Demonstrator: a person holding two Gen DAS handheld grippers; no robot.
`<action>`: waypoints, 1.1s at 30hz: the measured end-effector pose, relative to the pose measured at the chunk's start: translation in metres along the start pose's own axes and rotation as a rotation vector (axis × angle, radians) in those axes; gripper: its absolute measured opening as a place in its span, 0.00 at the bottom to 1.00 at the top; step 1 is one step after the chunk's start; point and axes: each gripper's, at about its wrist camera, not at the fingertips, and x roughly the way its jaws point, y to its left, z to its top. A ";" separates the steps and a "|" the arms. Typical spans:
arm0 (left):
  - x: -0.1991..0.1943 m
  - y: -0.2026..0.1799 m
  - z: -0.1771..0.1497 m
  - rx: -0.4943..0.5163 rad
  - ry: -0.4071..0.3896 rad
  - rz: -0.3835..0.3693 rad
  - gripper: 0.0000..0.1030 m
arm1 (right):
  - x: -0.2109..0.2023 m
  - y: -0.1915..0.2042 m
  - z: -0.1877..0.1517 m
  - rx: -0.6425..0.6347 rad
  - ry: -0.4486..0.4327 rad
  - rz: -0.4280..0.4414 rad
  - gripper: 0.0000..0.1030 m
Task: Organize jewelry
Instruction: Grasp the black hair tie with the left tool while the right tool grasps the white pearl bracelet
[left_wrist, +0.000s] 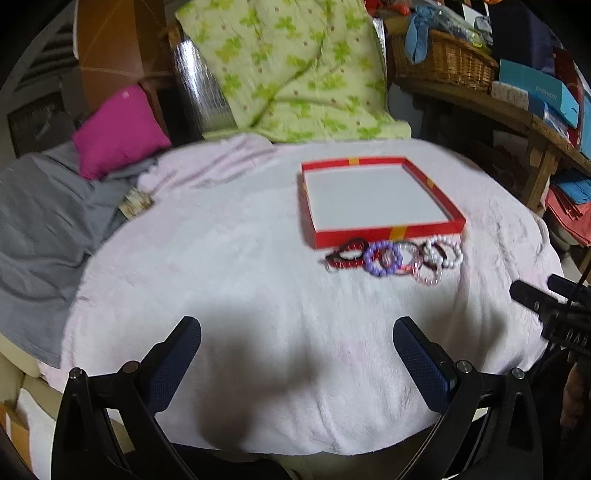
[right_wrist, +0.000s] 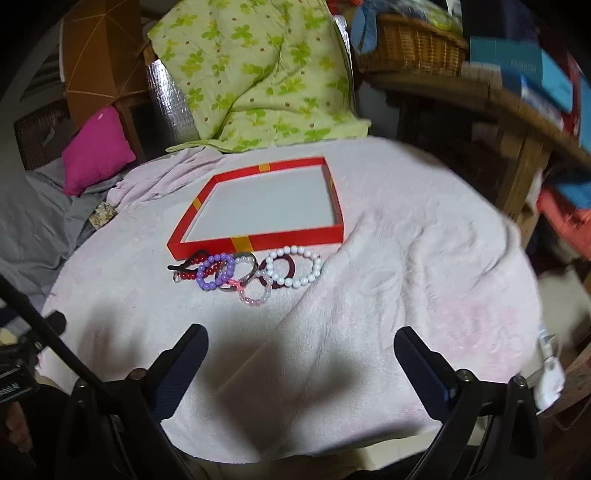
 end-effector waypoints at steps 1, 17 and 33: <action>0.005 0.000 0.000 0.003 0.007 -0.014 1.00 | 0.006 -0.005 0.001 0.012 0.009 0.022 0.91; 0.088 0.032 0.036 -0.008 0.075 -0.164 0.69 | 0.088 -0.014 0.030 0.040 0.163 0.211 0.49; 0.150 0.012 0.067 0.029 0.145 -0.329 0.43 | 0.128 -0.037 0.050 0.182 0.232 0.216 0.49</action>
